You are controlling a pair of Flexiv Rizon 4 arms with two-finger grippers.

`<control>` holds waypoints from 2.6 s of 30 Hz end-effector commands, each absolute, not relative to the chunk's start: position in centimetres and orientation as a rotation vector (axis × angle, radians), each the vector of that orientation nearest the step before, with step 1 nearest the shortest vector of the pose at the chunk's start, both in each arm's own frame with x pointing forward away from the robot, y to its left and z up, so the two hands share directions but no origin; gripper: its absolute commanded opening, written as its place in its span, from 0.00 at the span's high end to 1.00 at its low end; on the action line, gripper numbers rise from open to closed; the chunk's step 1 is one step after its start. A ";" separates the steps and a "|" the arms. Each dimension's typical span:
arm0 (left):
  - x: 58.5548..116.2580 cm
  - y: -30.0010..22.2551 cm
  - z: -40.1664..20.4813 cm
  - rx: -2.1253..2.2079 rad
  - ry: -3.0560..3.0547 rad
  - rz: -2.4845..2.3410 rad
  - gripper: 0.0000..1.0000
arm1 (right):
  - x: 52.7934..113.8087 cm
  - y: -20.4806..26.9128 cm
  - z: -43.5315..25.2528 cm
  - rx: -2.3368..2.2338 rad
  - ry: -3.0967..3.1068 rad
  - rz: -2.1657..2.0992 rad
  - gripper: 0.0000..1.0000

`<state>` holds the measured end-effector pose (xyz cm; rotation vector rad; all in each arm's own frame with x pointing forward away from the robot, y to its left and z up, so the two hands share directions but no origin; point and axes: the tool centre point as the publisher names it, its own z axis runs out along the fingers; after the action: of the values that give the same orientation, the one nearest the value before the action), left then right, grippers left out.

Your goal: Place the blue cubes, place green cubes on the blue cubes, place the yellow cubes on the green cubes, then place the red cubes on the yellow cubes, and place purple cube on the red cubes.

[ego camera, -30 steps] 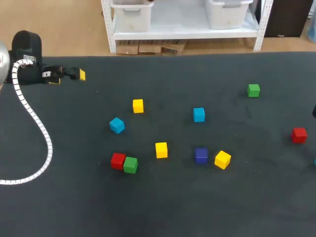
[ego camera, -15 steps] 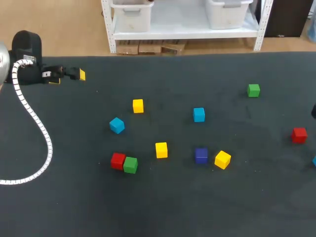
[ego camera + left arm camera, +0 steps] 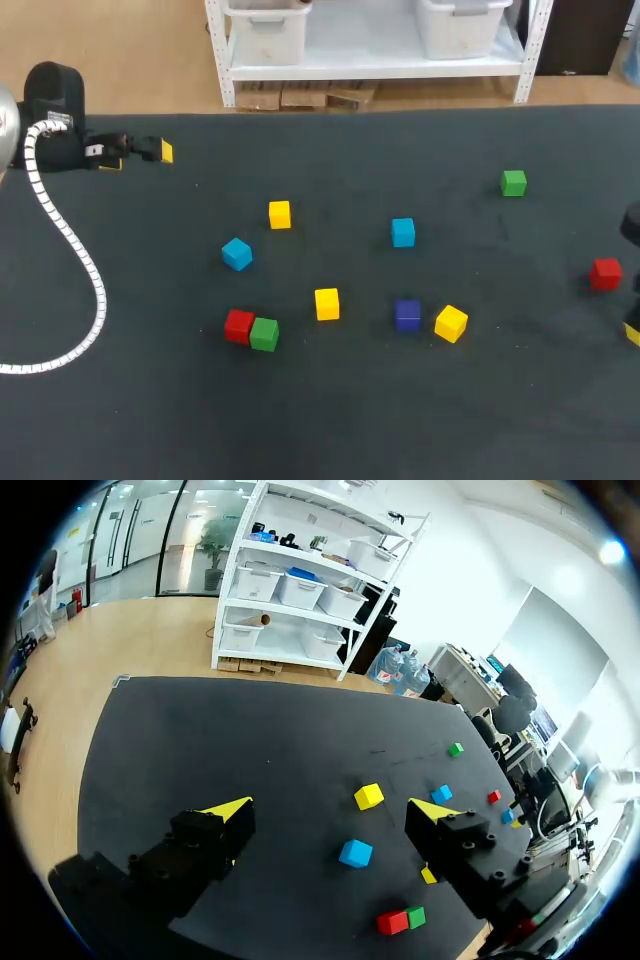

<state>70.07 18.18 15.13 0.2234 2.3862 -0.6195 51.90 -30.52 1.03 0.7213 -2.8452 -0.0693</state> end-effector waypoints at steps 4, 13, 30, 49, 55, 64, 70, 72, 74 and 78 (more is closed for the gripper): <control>70.0 18.4 15.0 0.229 2.377 -0.632 0.00 | 53.0 -29.8 0.5 0.708 -2.853 -0.083 0.00; 70.0 18.4 15.0 0.229 2.377 -0.632 0.00 | 53.5 -30.2 0.0 0.703 -2.853 -0.089 0.19; 70.0 18.4 15.0 0.229 2.377 -0.632 0.00 | 53.8 -30.4 1.3 0.722 -2.864 -0.090 1.00; 70.0 18.4 15.0 0.229 2.377 -0.632 0.00 | 63.3 -23.4 8.7 1.508 -2.635 -0.013 1.00; 70.0 18.4 15.0 0.229 2.377 -0.632 0.00 | 64.6 -18.6 8.0 1.765 -2.491 -0.057 1.00; 70.0 18.4 15.0 0.229 2.377 -0.632 0.00 | 66.2 -13.8 6.1 2.042 -2.278 -0.062 1.00; 70.0 18.4 15.0 0.229 2.377 -0.632 0.00 | 67.5 -12.0 4.8 2.208 -2.122 0.033 1.00; 70.0 18.4 15.0 0.229 2.377 -0.632 0.00 | 68.0 -11.5 4.6 2.246 -2.088 0.044 1.00; 70.0 18.4 15.0 0.229 2.377 -0.632 0.00 | 68.5 -10.9 4.4 2.272 -2.066 0.051 1.00; 70.0 18.4 15.0 0.229 2.377 -0.632 0.00 | 69.4 -10.0 3.9 2.284 -2.054 0.051 1.00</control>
<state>70.07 18.18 15.13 0.2233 2.3862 -0.6195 68.40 -10.70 4.37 2.2982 -2.0652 0.0610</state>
